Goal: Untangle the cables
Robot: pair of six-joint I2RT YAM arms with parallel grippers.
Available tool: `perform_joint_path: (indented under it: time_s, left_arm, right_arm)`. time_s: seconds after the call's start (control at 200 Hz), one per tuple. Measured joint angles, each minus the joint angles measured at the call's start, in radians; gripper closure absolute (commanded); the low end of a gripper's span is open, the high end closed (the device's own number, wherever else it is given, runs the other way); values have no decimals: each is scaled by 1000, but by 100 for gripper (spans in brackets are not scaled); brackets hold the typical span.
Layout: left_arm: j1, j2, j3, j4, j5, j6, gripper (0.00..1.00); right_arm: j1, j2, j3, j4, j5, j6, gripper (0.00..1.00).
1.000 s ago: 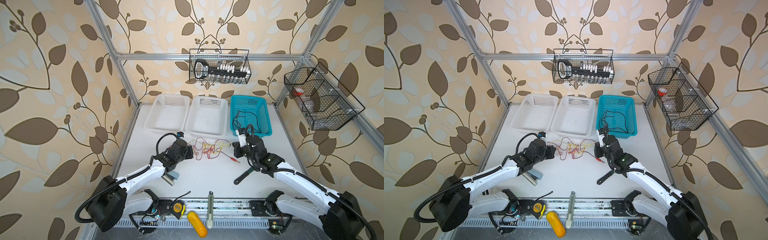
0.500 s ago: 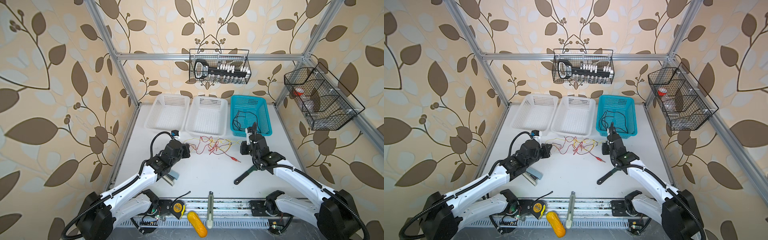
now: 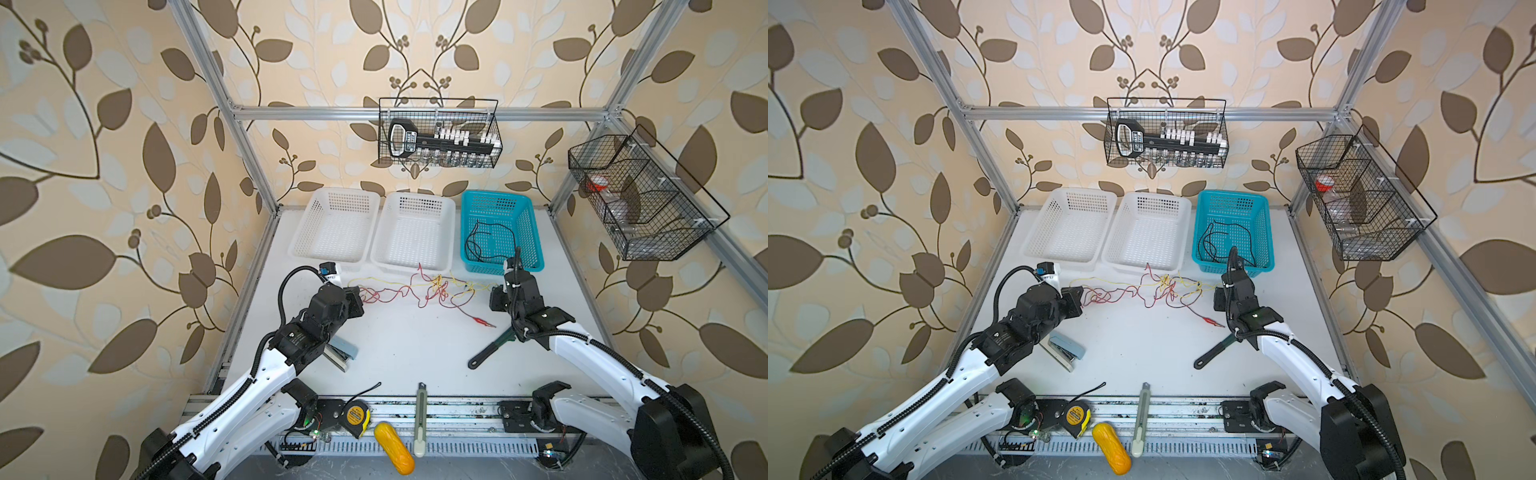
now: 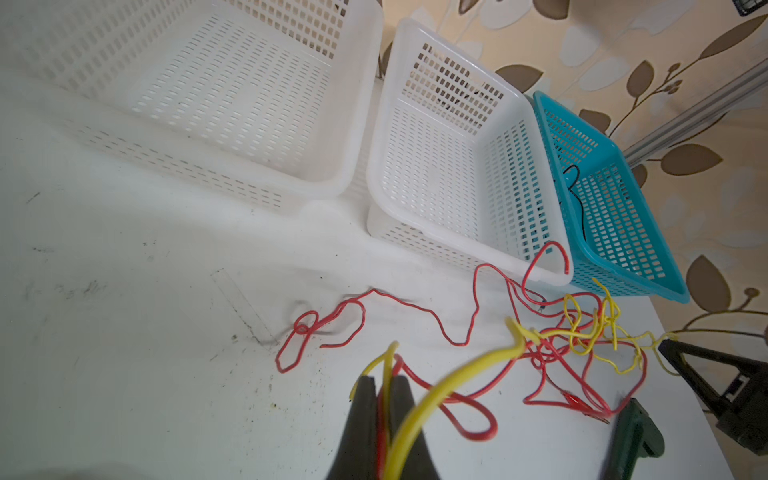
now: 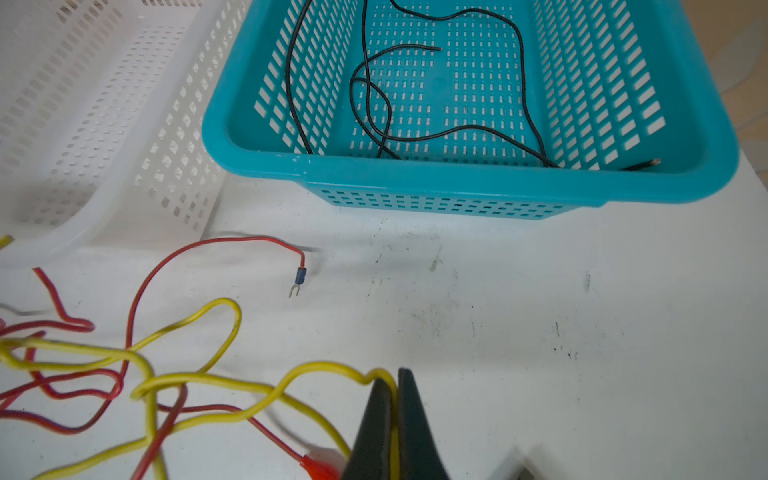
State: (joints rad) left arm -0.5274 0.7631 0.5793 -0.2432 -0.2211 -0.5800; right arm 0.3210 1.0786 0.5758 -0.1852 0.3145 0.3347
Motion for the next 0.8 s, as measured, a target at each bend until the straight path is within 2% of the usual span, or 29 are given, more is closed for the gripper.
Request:
perform_joint_path:
  time_s: [0.305,0.455,0.685,0.8]
  left_arm:
    - [96,-38,0,-72,-5,27,100]
    - [103,-46,0,-93,-1,34,100]
    - [104,-46,-6,-12,89,48,100]
    - [104,-39,-21,50,144,49,100]
  right_arm:
    - [-44,18,0,-32,34,13,100]
    - [-49,18,0,-34,13,13,100]
    - [-45,18,0,0,-98,3,100]
    - [-1,37,0,24,-117,-7,100]
